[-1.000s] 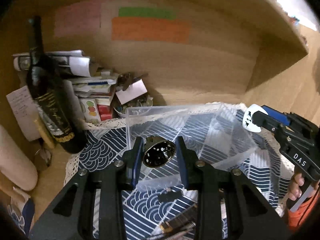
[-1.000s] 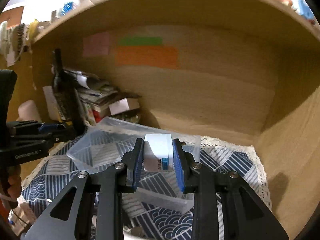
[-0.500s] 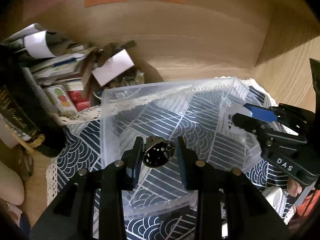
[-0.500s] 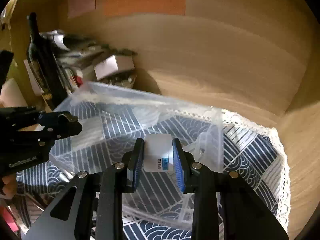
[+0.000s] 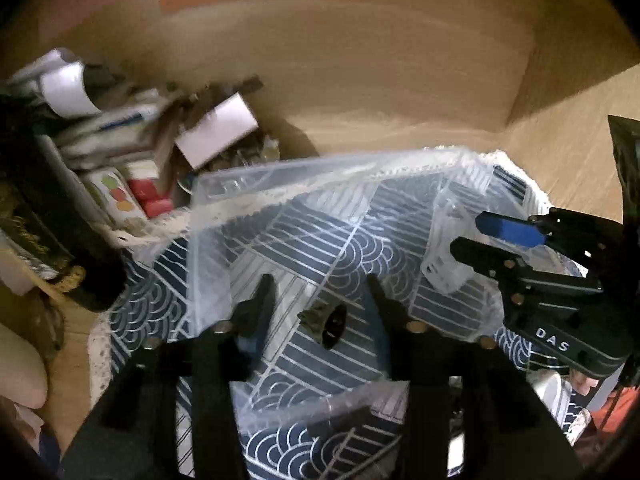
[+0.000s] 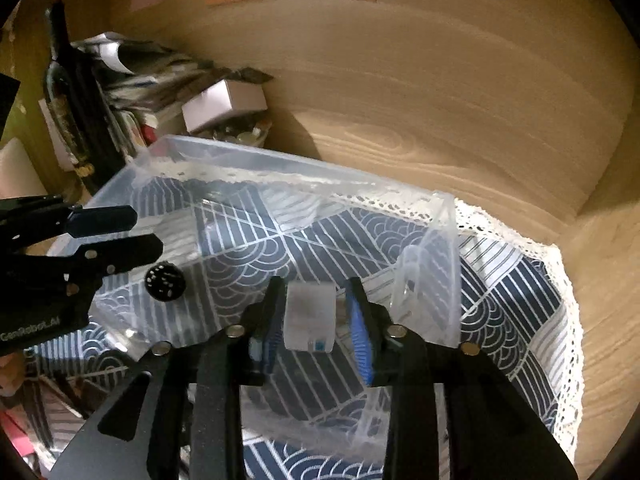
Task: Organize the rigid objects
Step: 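Carry the plug into the clear box with the right tool while the left tool drops the cap in, then grasp the silver metal tube with the left tool while the right tool grasps the white flashlight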
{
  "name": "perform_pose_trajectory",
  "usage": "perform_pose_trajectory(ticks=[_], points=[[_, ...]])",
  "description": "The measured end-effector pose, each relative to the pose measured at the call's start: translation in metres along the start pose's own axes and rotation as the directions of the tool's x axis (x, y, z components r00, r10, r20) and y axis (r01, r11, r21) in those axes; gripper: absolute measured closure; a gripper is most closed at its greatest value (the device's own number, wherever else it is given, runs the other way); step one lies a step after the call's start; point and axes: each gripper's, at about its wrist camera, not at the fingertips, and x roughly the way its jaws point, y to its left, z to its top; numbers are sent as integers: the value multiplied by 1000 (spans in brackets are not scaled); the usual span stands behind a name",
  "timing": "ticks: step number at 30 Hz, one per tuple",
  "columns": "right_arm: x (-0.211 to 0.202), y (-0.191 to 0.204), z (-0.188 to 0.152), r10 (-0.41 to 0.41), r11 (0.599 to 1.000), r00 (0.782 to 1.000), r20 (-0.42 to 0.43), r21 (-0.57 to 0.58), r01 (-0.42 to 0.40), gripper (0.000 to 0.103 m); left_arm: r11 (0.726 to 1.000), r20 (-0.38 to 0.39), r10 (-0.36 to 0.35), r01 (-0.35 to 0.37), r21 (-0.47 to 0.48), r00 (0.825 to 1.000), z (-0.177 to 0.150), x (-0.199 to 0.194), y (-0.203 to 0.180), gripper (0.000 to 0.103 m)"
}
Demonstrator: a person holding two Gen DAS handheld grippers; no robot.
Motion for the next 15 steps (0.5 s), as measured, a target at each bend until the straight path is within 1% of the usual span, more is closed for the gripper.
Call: perform_pose_trajectory(ticks=[1,3,4,5,6,8,10,13,15], points=[[-7,1,0,-3,1000,1000,14,-3,3,63,1000,26,7,-7,3,1000,-1,-10,0,41],[-24,3,-1,-2,1000,999,48,-13,2,58,1000,56,20,-20,6,998,-2,-24,0,40],[-31,4,-2,3,1000,998,58,-17,-2,55,1000,62,24,-25,8,998,-3,-29,0,38],[-40,5,-4,8,1000,998,70,-21,-7,52,1000,69,28,-29,7,997,-6,-36,1,35],[-46,6,-7,11,1000,997,78,-25,-10,50,999,76,33,-33,3,997,-9,-41,2,27],[-57,10,-14,19,999,996,89,-39,-16,44,999,91,47,-46,-8,995,-18,-52,5,25],[-63,14,-22,27,998,996,90,-51,-22,41,998,88,56,-56,-5,995,-27,-58,7,25],[-67,21,-40,45,997,996,71,-65,-40,38,998,77,61,-60,-10,995,-48,-65,10,21],[-66,27,-54,53,996,998,47,-78,-49,36,998,63,54,-53,-17,997,-62,-67,10,21]])
